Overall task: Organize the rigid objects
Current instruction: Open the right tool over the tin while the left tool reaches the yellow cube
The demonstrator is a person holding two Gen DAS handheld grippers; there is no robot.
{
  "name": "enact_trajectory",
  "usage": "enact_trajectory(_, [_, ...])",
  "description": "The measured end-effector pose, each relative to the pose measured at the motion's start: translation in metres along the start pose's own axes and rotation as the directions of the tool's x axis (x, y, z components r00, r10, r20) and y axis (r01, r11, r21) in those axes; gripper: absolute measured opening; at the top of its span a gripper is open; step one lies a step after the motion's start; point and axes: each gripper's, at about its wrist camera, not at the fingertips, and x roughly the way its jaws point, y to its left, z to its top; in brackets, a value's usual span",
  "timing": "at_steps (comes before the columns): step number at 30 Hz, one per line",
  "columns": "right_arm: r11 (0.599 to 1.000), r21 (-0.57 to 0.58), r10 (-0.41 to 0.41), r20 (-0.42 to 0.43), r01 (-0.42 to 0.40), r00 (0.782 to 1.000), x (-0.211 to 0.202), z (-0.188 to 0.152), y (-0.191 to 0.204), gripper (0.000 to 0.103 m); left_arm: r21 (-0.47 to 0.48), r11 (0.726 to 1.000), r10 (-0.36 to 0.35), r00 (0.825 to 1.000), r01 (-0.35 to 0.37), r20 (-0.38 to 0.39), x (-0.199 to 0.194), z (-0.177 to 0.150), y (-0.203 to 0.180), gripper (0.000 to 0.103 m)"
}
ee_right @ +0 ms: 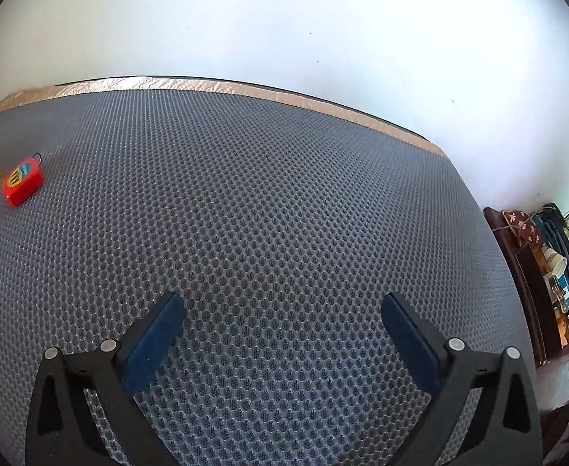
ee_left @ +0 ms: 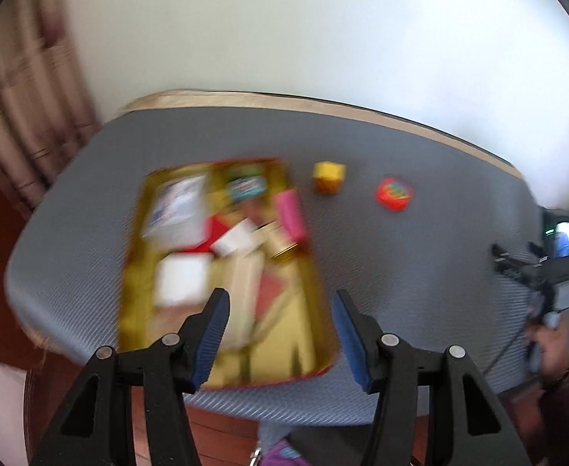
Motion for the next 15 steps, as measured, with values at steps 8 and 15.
enact_trajectory(8, [0.997, 0.008, 0.073, 0.0, -0.073, 0.997, 0.0, -0.001, -0.008, 0.102, 0.133, 0.987, -0.077, 0.993, 0.088, -0.084, 0.074, 0.098, -0.06, 0.059])
enact_trajectory(15, [0.988, 0.033, 0.151, 0.022, -0.151, 0.988, -0.002, -0.002, -0.017, 0.102, 0.166, 0.985, -0.013, 0.984, 0.043, -0.18, 0.145, 0.134, -0.07, 0.059])
